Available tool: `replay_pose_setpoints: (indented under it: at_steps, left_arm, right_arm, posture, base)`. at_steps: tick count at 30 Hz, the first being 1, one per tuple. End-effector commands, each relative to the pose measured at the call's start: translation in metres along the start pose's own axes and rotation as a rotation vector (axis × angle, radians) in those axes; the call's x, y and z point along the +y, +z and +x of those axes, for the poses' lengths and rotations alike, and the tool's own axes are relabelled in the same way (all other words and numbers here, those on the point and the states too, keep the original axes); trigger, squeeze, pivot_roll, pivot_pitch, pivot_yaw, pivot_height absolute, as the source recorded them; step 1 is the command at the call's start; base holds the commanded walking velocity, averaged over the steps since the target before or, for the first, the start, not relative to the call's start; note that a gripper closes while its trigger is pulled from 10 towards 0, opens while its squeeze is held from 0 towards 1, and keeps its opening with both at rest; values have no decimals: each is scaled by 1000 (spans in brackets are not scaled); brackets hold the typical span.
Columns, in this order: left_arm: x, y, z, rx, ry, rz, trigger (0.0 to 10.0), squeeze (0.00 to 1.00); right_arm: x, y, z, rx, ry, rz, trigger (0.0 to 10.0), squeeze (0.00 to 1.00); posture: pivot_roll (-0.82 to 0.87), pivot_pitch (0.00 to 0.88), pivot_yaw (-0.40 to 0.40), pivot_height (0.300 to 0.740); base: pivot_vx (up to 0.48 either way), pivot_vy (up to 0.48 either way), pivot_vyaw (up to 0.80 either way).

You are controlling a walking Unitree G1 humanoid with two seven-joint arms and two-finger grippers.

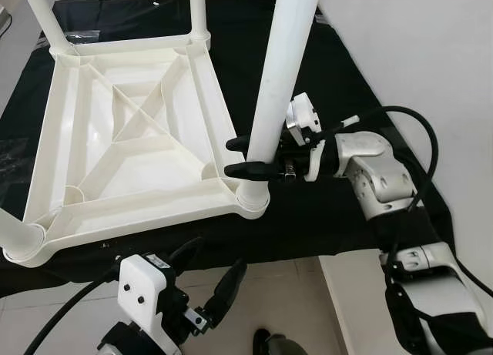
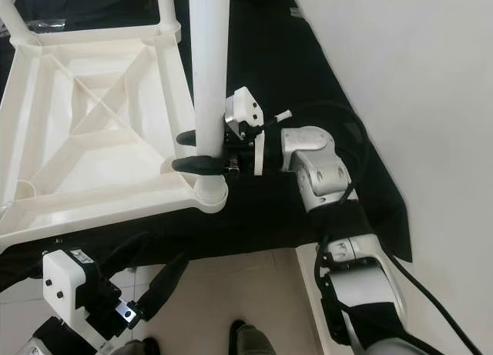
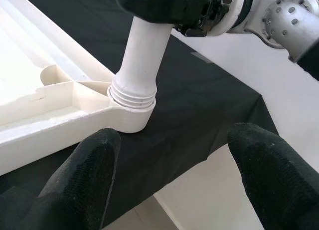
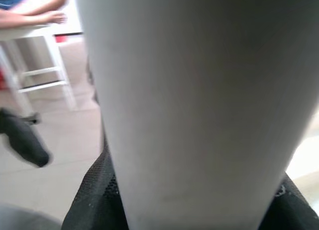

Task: Building children table

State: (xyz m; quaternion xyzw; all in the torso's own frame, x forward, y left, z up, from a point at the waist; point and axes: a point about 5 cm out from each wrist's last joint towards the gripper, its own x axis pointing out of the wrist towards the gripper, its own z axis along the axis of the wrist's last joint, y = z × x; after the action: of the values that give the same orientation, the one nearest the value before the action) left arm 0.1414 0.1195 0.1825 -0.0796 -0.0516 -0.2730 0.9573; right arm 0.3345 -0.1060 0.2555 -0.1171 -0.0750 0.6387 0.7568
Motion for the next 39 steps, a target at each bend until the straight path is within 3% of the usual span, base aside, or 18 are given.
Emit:
replay_pose_setpoints:
  at_steps: [1, 2, 3, 4, 5, 6, 7, 9, 15, 16, 19, 20, 23, 28, 30, 32, 33, 39]
  left_arm:
    - [-1, -3, -2, 21, 1, 7, 10000, 0]
    - [-1, -3, -2, 21, 0, 7, 10000, 0]
    - [-1, -3, -2, 21, 0, 7, 10000, 0]
    - [0, -3, -2, 20, 1, 8, 10000, 0]
    - [2, -3, -2, 20, 1, 10, 10000, 0]
    - [2, -3, -2, 20, 1, 10, 10000, 0]
    - [6, -4, 0, 17, -1, 12, 10000, 0]
    - [8, -5, 1, 18, -3, 13, 10000, 0]
    - [12, -9, 7, 16, -12, 14, 10000, 0]
    - [12, -9, 8, 15, -11, 16, 10000, 0]
    - [13, -8, 9, 7, -1, 25, 10000, 0]
    - [14, -8, 10, 4, 3, 30, 10000, 0]
    - [13, -7, 10, 1, 5, 32, 10000, 0]
    - [12, -6, 10, -3, 2, 30, 10000, 0]
    - [9, -5, 10, -6, -2, 27, 10000, 0]
    - [9, -5, 9, -7, -3, 26, 10000, 0]
    - [7, -5, 9, -8, -4, 25, 10000, 0]
    - [3, -2, 6, -7, -3, 23, 10000, 0]
  right_arm:
    - [11, -23, 2, 87, -138, 94, 0, 0]
    - [17, -30, 2, 111, -271, 133, 0, 0]
    - [17, -30, 2, 111, -271, 133, 0, 0]
    - [17, -37, 1, 166, -609, 140, 0, 0]
    - [42, -48, 1, 205, -819, 252, 0, 0]
    - [42, -48, 1, 205, -819, 252, 0, 0]
    - [72, -53, -10, 262, -1068, 335, 0, 0]
    - [75, -56, -9, 257, -1085, 345, 0, 0]
    - [53, -57, 6, 205, -1080, 293, 0, 0]
    - [50, -56, 10, 191, -1069, 299, 9843, 0]
    - [48, -52, 14, 140, -1069, 365, 10000, 0]
    - [49, -49, 15, 116, -1033, 385, 10000, 1000]
    - [49, -44, 18, 70, -955, 401, 10000, 1000]
    - [51, -24, 22, -38, -677, 334, 10000, 1000]
    - [40, -17, 15, -24, -467, 194, 10000, 1000]
    - [36, -16, 13, -14, -427, 163, 10000, 1000]
    - [29, -14, 12, -13, -343, 131, 10000, 0]
    - [11, -5, 14, -25, -159, 69, 10000, 0]
  posture:
    - [59, 256, -115, 740]
    - [59, 256, -115, 740]
    - [59, 256, -115, 740]
    - [51, 254, -114, 740]
    - [33, 249, -104, 740]
    - [33, 249, -104, 740]
    - [29, 240, -89, 740]
    - [10, 220, -78, 740]
    - [31, 186, -74, 740]
    - [31, 187, -76, 740]
    - [35, 191, -82, 740]
    - [36, 193, -84, 740]
    - [36, 196, -86, 740]
    - [44, 205, -94, 740]
    - [54, 214, -99, 740]
    - [54, 214, -99, 740]
    - [62, 223, -101, 740]
    - [85, 237, -106, 740]
  base:
    - [0, 0, 0]
    - [0, 0, 0]
    - [0, 0, 0]
    - [0, 0, 0]
    - [0, 0, 0]
    - [0, 0, 0]
    - [0, 0, 0]
    - [0, 0, 0]
    - [0, 0, 0]
    - [0, 0, 0]
    - [0, 0, 0]
    - [0, 0, 0]
    - [0, 0, 0]
    - [0, 0, 0]
    - [0, 0, 0]
    - [0, 0, 0]
    - [0, 0, 0]
    - [0, 0, 0]
